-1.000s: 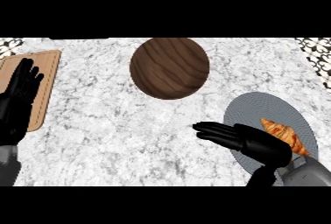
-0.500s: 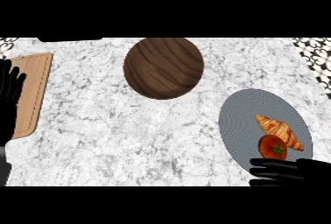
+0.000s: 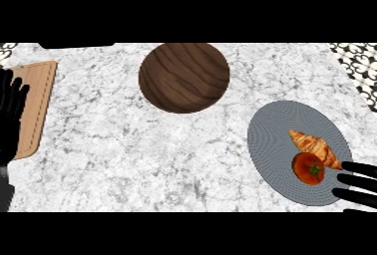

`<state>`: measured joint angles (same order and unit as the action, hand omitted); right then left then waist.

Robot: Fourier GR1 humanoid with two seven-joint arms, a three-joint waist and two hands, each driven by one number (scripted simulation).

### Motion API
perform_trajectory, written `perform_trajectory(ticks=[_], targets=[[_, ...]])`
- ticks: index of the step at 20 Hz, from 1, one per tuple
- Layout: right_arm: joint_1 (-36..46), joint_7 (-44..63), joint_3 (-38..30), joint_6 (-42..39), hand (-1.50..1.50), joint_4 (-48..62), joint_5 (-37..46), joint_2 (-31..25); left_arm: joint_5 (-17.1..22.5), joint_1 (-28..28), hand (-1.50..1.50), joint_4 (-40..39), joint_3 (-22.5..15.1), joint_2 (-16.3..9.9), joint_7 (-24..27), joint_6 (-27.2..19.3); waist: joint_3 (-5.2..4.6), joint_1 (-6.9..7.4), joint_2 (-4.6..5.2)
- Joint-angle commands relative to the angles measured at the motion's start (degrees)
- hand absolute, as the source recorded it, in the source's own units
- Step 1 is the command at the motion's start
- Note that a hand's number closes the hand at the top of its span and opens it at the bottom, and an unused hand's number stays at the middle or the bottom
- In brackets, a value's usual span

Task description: Pick the croissant from the placemat and place it in the bowl

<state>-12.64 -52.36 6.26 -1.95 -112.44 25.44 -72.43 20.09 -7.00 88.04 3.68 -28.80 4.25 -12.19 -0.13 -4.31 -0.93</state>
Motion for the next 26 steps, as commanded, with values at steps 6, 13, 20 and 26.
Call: perform_trajectory(ticks=[6,13,20,26], targets=[[-8.9,10.0,-8.2,-2.3,-1.5,-7.5,16.1,-8.4,1.1,-1.3,0.0,1.0,0.9,-0.7,-2.8,1.7,0.05,1.13,0.14],[-11.4,14.4,-10.3,-7.9,-1.5,-9.3,23.0,-1.8,-2.8,-3.6,0.0,0.7,-1.5,3.5,-2.5,-0.7,0.12,3.42,0.75],[-6.3,9.4,-7.1,-7.8,-1.5,-2.5,29.7,5.5,-2.2,-10.6,0.0,-5.4,2.0,2.1,-2.4,3.7,0.13,4.06,0.99],[0.6,10.0,0.7,-8.3,-1.5,5.9,38.0,13.1,-3.7,-3.7,0.0,-0.5,1.2,4.0,-1.7,4.7,0.15,5.17,1.02]])
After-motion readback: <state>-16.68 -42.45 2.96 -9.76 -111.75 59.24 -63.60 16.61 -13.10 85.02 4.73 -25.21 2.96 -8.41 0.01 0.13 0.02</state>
